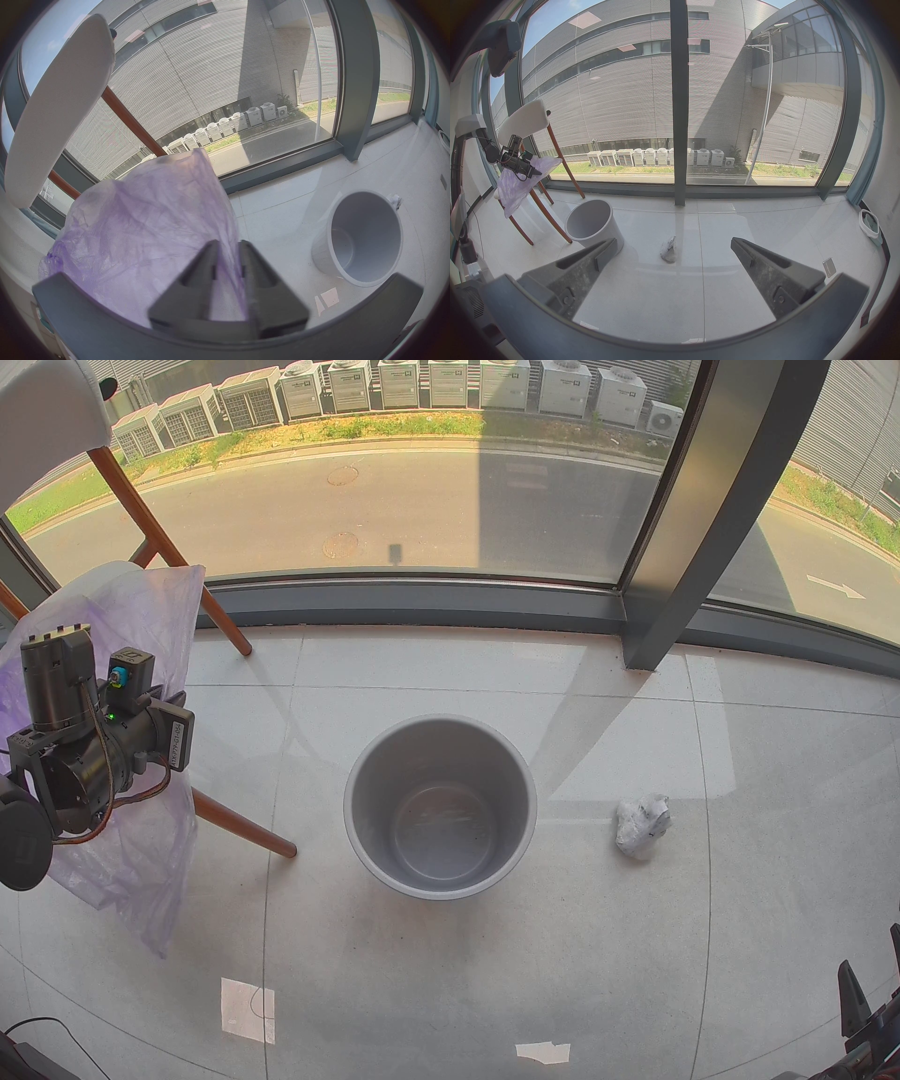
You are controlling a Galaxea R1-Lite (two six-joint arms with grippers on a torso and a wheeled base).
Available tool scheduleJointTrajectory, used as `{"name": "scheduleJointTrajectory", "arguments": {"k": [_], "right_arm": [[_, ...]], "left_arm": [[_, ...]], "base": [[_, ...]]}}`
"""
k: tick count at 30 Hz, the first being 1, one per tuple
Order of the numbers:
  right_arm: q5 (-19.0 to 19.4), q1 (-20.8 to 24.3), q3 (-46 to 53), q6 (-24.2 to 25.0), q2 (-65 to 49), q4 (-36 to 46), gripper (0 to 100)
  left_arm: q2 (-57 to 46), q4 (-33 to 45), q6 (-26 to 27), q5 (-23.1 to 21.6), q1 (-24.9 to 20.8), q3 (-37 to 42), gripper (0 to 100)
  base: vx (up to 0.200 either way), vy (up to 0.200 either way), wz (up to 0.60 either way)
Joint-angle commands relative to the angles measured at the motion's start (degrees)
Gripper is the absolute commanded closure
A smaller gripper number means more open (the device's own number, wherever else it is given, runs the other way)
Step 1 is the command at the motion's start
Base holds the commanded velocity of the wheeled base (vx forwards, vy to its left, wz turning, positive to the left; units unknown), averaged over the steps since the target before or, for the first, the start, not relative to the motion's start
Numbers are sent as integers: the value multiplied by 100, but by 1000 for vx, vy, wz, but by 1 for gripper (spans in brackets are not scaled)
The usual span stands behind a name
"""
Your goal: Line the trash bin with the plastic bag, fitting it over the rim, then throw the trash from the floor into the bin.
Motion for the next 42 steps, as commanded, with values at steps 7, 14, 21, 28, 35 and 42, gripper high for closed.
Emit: {"name": "scheduleJointTrajectory", "arguments": {"k": [7, 14, 21, 28, 35, 42], "right_arm": [[2, 25, 90, 9, -26, -1, 0], [2, 25, 90, 9, -26, -1, 0], [2, 33, 90, 9, -35, -10, 0], [2, 33, 90, 9, -35, -19, 0], [-7, 42, 99, 9, -52, -27, 0], [-7, 42, 99, 9, -52, -27, 0]], "left_arm": [[-279, 59, -252, -6, 81, 43, 100], [-1096, 252, -480, -138, 521, 254, 100], [-1896, 577, -911, -911, 1136, 306, 100], [-2353, 542, -1359, -1790, 1575, 236, 100], [-2555, 507, -2326, -1904, 1549, 262, 100], [-2643, -214, -3231, -1948, 1417, -116, 100]], "base": [[0, 0, 0], [0, 0, 0], [0, 0, 0], [0, 0, 0], [0, 0, 0], [0, 0, 0]]}}
